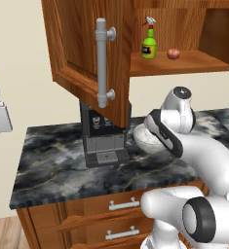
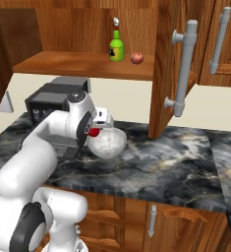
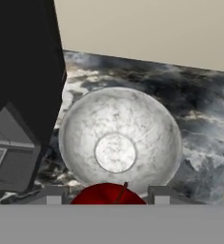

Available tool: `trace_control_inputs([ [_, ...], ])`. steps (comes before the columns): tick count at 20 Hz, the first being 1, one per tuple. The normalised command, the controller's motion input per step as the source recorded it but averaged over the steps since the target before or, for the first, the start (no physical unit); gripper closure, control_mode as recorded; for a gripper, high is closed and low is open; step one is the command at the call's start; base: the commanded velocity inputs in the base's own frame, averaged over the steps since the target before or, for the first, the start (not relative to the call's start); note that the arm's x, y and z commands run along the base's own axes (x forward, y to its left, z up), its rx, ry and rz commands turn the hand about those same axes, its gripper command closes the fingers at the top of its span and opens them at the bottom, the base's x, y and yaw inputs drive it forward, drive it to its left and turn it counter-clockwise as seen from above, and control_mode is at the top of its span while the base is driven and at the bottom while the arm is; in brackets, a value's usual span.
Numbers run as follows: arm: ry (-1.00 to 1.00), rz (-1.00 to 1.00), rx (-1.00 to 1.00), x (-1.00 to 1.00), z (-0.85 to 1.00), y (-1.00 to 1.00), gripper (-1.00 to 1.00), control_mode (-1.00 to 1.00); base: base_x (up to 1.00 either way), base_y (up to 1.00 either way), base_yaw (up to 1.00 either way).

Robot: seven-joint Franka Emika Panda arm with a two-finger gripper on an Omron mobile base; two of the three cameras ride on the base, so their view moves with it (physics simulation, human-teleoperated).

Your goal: Open the cabinet. Pick the apple and peach from the cabinet and place them into the bowl. Then close the cabinet.

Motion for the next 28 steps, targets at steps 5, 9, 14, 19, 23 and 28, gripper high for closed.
trace_control_inputs([
  [5,0.00,0.00,-0.01,0.40,-0.19,-0.18,1.00,-1.00,0.00,0.00,0.00],
  [9,0.00,0.00,-0.02,0.35,-0.19,-0.08,1.00,-1.00,0.00,0.00,0.00],
  [14,0.00,0.00,-0.03,0.03,-0.20,0.00,-1.00,-1.00,0.00,0.00,0.00],
  [19,0.00,0.00,0.00,0.00,0.00,0.00,-1.00,-1.00,0.00,0.00,0.00],
  [23,-0.01,0.00,0.00,0.00,0.00,0.00,-1.00,-1.00,0.00,0.00,0.00],
  [28,-0.09,0.00,0.00,0.00,0.27,0.00,-1.00,-1.00,0.00,0.00,0.00],
])
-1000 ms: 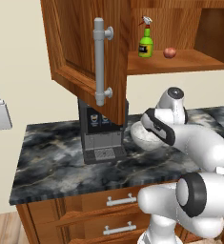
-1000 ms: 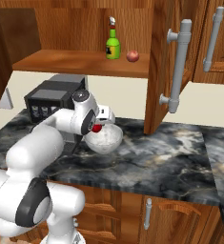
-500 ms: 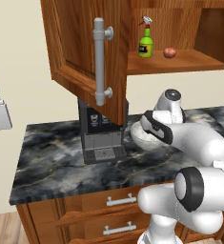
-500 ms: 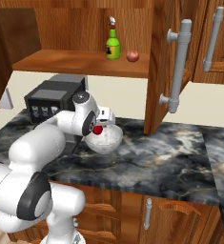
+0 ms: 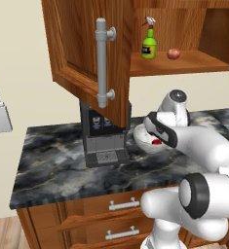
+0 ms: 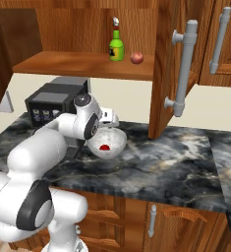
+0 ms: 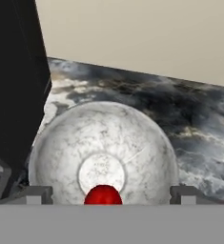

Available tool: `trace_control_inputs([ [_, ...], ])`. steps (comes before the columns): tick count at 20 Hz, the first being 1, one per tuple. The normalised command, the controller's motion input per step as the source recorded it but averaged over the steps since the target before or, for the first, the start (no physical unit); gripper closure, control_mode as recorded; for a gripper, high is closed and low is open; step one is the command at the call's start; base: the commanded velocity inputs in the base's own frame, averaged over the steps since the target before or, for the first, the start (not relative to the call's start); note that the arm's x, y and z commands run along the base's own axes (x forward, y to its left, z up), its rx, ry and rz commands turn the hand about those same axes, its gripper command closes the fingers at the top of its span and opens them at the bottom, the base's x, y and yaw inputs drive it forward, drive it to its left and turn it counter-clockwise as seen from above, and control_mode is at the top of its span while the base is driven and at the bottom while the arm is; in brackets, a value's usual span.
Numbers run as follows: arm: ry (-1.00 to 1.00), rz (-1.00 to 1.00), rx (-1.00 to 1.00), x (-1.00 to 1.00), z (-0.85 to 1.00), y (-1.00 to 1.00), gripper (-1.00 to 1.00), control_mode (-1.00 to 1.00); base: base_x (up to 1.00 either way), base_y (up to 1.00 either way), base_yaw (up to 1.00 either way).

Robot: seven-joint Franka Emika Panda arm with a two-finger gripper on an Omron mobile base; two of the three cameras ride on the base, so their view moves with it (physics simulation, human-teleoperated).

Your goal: Open the cabinet. Pick the apple and peach from the cabinet and place them into the bowl. Then close the cabinet.

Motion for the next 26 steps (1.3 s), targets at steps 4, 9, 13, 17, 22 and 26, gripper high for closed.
trace_control_inputs([
  [4,-0.16,-0.02,0.00,-0.19,0.86,0.00,-1.00,-1.00,0.00,0.00,0.00],
  [9,-0.20,-0.10,0.00,-0.47,0.88,-0.06,-1.00,-1.00,0.00,0.00,0.00],
  [13,-0.20,-0.14,0.00,-0.56,0.94,-0.10,-1.00,-1.00,0.00,0.00,0.00],
  [17,-0.22,-0.16,0.00,-0.59,0.94,-0.15,-1.00,-1.00,0.00,0.00,0.00],
  [22,-0.22,-0.18,0.00,-0.64,0.95,-0.20,-1.00,-1.00,0.00,0.00,0.00],
  [26,-0.19,-0.18,0.00,-0.54,0.98,-0.27,-1.00,-1.00,0.00,0.00,0.00],
])
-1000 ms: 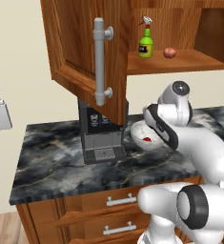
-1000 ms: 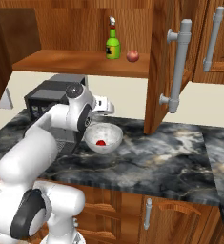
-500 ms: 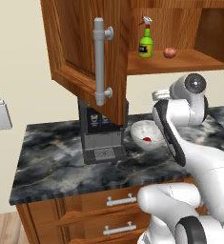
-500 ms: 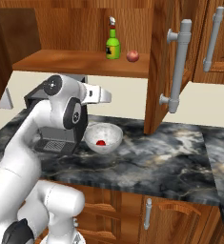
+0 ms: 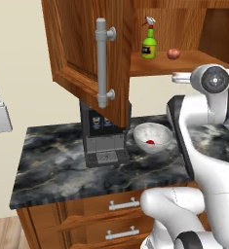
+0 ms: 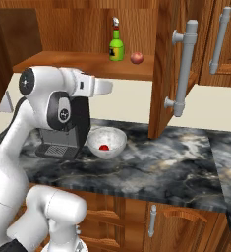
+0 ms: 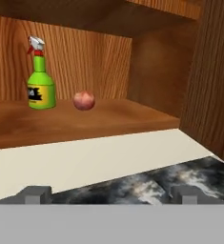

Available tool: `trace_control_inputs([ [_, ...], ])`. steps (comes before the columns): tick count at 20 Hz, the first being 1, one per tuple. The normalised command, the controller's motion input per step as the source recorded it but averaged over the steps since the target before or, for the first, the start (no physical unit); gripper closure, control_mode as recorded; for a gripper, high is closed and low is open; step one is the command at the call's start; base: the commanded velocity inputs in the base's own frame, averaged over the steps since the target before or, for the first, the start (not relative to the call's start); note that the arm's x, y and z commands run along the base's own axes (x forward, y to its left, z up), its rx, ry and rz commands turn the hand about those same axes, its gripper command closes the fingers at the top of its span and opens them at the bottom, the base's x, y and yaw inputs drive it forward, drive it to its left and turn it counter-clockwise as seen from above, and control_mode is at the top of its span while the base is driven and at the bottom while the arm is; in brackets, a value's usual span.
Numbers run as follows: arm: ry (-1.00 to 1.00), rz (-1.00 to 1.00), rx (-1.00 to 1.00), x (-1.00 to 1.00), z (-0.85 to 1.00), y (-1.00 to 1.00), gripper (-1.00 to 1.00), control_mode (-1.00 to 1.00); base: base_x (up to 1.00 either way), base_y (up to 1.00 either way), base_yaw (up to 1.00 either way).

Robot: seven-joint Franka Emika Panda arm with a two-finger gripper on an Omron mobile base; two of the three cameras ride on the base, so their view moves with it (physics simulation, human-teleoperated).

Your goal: Open the cabinet. Pick the apple and peach from the cabinet and place them into the bowl. Then close the cabinet.

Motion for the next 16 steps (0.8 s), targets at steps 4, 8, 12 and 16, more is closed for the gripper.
trace_control_inputs([
  [4,-0.16,-0.07,0.03,-0.28,0.99,-0.33,-1.00,-1.00,0.00,0.00,0.00],
  [8,-0.03,0.04,0.11,-0.02,0.68,-0.30,-1.00,-1.00,0.00,0.00,0.00],
  [12,0.08,0.18,0.15,0.04,0.25,-0.23,-1.00,-1.00,0.00,0.00,0.00],
  [16,0.10,0.17,0.13,0.11,0.06,-0.14,-1.00,-1.00,0.00,0.00,0.00],
])
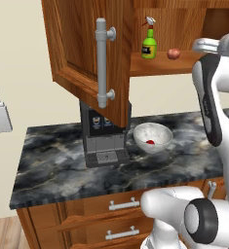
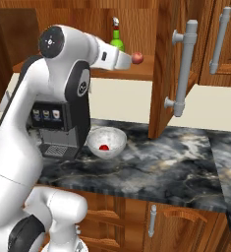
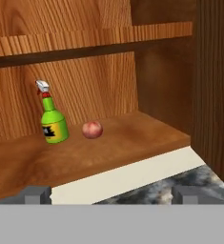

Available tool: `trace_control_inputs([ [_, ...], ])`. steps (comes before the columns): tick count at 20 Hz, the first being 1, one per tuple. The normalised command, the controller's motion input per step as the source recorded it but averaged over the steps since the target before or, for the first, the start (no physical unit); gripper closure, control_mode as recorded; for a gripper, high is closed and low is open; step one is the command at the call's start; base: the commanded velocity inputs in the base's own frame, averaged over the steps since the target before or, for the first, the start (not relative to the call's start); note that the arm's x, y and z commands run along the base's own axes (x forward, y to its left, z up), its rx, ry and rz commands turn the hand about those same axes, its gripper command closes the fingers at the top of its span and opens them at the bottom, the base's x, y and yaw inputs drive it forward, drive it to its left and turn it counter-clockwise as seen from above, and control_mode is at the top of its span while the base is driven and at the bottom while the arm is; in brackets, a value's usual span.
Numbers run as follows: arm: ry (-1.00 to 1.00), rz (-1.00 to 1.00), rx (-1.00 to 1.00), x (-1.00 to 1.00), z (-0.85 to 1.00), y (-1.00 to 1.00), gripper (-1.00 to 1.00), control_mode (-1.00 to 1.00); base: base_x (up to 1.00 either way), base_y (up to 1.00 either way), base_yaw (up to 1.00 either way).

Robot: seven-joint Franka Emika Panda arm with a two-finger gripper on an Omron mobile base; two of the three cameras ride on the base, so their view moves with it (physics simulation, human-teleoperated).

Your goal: Open the cabinet. Pick the apple and peach from the cabinet and place them into the bowl. Then close the cabinet.

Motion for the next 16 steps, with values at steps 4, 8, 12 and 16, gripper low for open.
trace_control_inputs([
  [4,0.04,0.13,0.11,0.13,0.00,-0.01,-1.00,-1.00,0.00,0.00,0.00],
  [8,0.00,0.05,0.05,0.04,0.00,0.00,-1.00,-1.00,0.00,0.00,0.00],
  [12,0.00,0.00,0.00,0.00,0.00,0.00,-1.00,-1.00,0.00,0.00,0.00],
  [16,0.00,0.00,-0.02,0.10,-0.04,0.01,-1.00,-1.00,0.00,0.00,0.00],
])
